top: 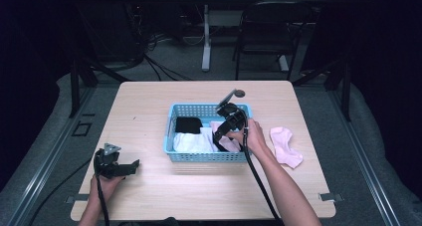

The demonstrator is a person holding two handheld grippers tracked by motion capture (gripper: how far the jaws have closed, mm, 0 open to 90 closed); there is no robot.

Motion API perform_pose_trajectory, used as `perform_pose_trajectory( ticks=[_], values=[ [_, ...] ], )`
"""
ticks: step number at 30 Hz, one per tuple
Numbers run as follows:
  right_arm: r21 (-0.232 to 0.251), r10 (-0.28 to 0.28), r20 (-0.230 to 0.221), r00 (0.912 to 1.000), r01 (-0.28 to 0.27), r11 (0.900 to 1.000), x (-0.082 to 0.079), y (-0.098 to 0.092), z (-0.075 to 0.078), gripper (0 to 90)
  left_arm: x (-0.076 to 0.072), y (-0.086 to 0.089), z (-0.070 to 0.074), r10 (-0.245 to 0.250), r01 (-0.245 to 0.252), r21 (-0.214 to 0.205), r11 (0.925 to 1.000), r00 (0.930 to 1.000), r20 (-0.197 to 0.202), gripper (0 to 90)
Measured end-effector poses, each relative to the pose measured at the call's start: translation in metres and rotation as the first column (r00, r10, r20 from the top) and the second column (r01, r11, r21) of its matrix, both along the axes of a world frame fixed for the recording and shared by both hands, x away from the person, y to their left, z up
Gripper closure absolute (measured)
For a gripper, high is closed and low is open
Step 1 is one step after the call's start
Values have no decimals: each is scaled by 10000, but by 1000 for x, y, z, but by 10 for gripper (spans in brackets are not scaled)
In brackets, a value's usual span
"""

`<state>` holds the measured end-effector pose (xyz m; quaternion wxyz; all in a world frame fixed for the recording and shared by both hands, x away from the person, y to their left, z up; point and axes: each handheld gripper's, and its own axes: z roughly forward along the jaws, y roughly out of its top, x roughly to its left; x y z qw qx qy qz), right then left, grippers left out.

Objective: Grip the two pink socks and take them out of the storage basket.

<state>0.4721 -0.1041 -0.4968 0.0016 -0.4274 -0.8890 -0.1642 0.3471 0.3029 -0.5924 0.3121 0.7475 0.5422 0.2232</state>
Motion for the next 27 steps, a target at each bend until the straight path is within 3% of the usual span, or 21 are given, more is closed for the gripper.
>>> perform_pose_trajectory(
  ticks=[2,6,9,12,16,19,22,24,27],
  values=[
    [-219,137,-49,9999,-138,9997,2,0,0,238,0,0,0,1,-1,-1,10000,10000,3,5],
    [46,-335,12,9994,334,9994,3,3,-9,312,0,0,0,0,0,0,10000,10000,3,4],
    [-134,-277,-230,9994,274,9995,5,4,-12,433,0,0,0,-8,8,-2,10000,10000,0,4],
    [-138,-393,-146,9991,391,9991,5,4,-13,551,0,0,0,-10,10,-2,10000,10000,-2,4],
    [-341,-648,-79,9979,645,9973,5,4,-14,645,0,0,0,-14,14,-1,10000,10000,-1,5],
    [-597,-739,51,9973,740,9955,6,3,-14,637,0,0,0,-9,9,-2,10000,10000,-4,5],
    [-679,-1039,244,9943,1053,9921,7,1,-15,564,0,0,0,-11,11,-3,10000,10000,0,5],
    [-757,-1221,108,9925,1226,9896,9,1,-18,512,0,0,0,-17,17,-1,10000,10000,-3,5],
    [-764,-1356,-69,9907,1347,9879,11,-1,-21,528,0,0,0,-16,16,-1,10000,10000,0,5]
  ],
)
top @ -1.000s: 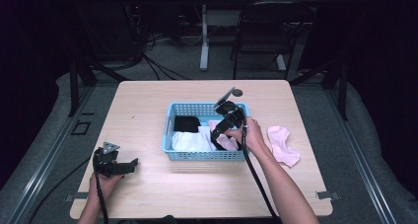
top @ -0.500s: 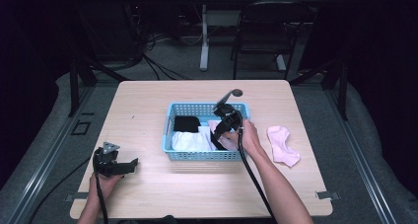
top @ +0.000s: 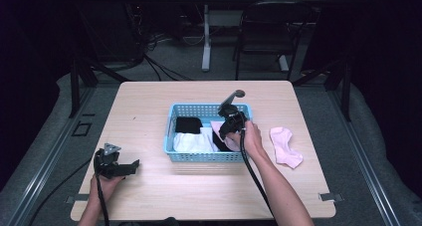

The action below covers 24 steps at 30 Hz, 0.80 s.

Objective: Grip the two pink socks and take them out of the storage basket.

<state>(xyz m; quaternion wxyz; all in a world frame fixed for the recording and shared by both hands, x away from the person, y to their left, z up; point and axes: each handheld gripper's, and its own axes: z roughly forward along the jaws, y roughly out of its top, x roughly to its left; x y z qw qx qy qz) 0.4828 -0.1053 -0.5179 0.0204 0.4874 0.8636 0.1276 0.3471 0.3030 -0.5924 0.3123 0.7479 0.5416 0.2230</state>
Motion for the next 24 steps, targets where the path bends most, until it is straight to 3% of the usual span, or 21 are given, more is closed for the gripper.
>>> perform_pose_trajectory(
  ticks=[1,3,6,8,9,17,18,19,21,22,23,24],
  values=[
    [0,0,0,10000,0,10000,0,0,0,528,0,0,0,0,0,0,10000,10000,0,5],
    [162,-69,-107,9999,71,9998,0,-1,-2,662,0,0,0,-6,6,2,10000,10000,-6,5],
    [289,13,-176,9998,-8,9996,-1,-2,0,790,0,0,0,-7,7,0,10000,10000,-3,5],
    [354,-4,-181,9998,10,9994,-1,-3,0,817,0,0,0,-9,9,0,10000,10000,1,5],
    [581,-186,-41,9998,188,9981,-2,-4,-1,878,0,0,0,-6,6,-3,10000,10000,-1,5],
    [921,-238,337,9991,207,9955,-6,-13,13,898,0,0,0,-8,8,1,10000,10000,-2,4],
    [957,-157,348,9993,123,9953,-6,-15,15,758,0,0,0,-8,8,0,10000,10000,-2,5],
    [1094,-310,435,9986,261,9937,-6,-15,14,675,0,0,0,-6,6,-4,10000,10000,-2,5],
    [924,-308,288,9991,280,9953,-5,-14,13,477,0,0,0,-10,10,5,10000,10000,2,5],
    [960,-363,229,9991,339,9948,-5,-13,13,422,0,0,0,-9,9,3,10000,10000,-2,5],
    [960,-363,229,9991,339,9948,-5,-13,13,422,0,0,0,-9,9,3,10000,10000,-2,5],
    [1050,-367,249,9990,339,9939,-4,-11,10,327,0,0,0,-8,8,0,10000,10000,-1,5]
  ],
)
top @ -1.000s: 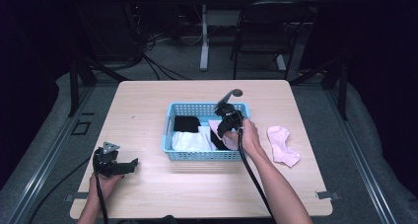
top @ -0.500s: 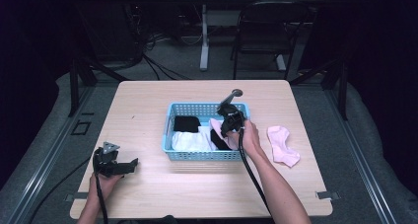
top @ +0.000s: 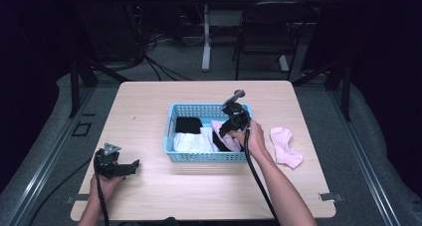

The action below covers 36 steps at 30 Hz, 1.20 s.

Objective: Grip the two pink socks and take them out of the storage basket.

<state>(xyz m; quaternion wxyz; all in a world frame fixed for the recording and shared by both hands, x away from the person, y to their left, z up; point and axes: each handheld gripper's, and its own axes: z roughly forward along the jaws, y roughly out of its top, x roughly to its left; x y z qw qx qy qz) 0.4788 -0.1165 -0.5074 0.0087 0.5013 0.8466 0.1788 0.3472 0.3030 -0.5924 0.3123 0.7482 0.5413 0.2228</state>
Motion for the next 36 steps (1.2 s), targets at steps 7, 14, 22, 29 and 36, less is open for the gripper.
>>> perform_pose_trajectory(
  ticks=[7,14,22,29,36],
  values=[
    [-296,-74,-323,9995,64,9995,5,4,-9,309,0,0,0,-5,5,-2,10000,10000,-3,5],
    [-59,-314,-483,9983,312,9995,6,0,-13,735,0,0,0,-5,5,-1,10000,10000,-3,5],
    [295,-203,-113,9997,206,9994,1,-5,-1,838,0,0,0,-7,7,-3,10000,10000,-2,5],
    [314,471,527,9975,-488,9983,-12,-3,22,839,0,0,0,13,-13,-24,10000,10000,12,5],
    [693,451,1216,9916,-538,9961,-20,-8,44,840,0,0,0,-1,1,-2,10000,10000,1,5]
  ],
)
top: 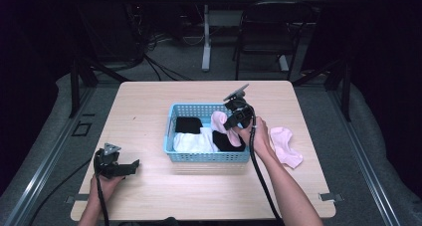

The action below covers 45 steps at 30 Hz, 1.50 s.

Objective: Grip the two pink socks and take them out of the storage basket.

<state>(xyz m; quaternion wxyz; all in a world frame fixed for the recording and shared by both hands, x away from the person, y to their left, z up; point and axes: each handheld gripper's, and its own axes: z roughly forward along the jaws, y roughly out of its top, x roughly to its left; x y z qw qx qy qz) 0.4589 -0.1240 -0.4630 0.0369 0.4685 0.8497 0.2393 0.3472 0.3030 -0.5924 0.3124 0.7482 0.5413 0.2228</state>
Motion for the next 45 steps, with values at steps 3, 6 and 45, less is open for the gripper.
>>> perform_pose_trajectory(
  ticks=[3,6,45],
  values=[
    [119,87,181,9998,-89,9999,-3,-2,9,841,0,0,0,14,-14,-23,10000,10000,11,5],
    [269,222,358,9991,-231,9994,-6,-4,19,842,0,0,0,15,-15,-23,10000,10000,10,4],
    [681,-546,1816,9819,428,9968,-47,-92,106,842,0,0,0,4,-4,1,10000,10000,1,5]
  ],
)
